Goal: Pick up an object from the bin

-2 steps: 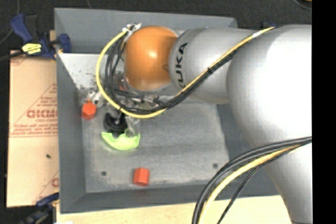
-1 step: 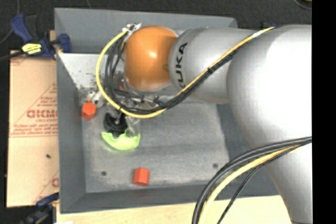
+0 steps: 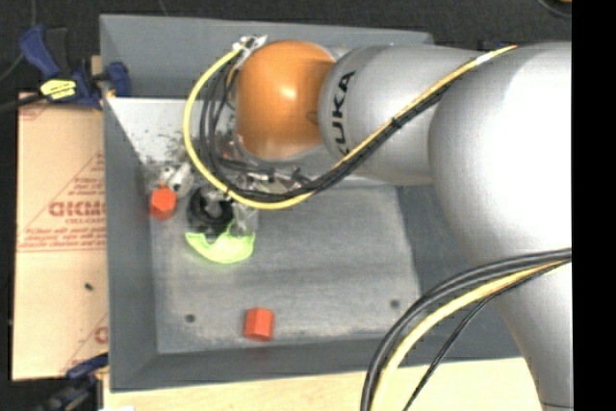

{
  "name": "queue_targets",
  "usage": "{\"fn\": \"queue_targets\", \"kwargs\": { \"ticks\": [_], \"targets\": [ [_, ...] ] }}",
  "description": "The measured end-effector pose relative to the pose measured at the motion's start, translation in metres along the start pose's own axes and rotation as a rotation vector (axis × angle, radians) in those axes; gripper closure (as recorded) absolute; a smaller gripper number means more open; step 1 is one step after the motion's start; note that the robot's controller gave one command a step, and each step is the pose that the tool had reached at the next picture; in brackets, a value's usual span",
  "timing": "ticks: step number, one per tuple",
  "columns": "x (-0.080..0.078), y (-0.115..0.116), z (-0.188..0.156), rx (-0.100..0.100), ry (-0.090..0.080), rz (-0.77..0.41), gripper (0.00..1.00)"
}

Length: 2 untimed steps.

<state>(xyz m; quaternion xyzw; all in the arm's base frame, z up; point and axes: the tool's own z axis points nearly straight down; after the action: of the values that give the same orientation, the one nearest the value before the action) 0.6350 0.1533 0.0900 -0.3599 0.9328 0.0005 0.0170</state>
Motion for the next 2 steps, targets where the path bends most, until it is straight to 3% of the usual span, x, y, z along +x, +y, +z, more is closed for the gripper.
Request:
{"fn": "queue_targets", "kwargs": {
  "ticks": [2],
  "targets": [
    [0.0004,-0.0002,0.0002,-0.001,0.001,0.005,1.00]
  ]
}}
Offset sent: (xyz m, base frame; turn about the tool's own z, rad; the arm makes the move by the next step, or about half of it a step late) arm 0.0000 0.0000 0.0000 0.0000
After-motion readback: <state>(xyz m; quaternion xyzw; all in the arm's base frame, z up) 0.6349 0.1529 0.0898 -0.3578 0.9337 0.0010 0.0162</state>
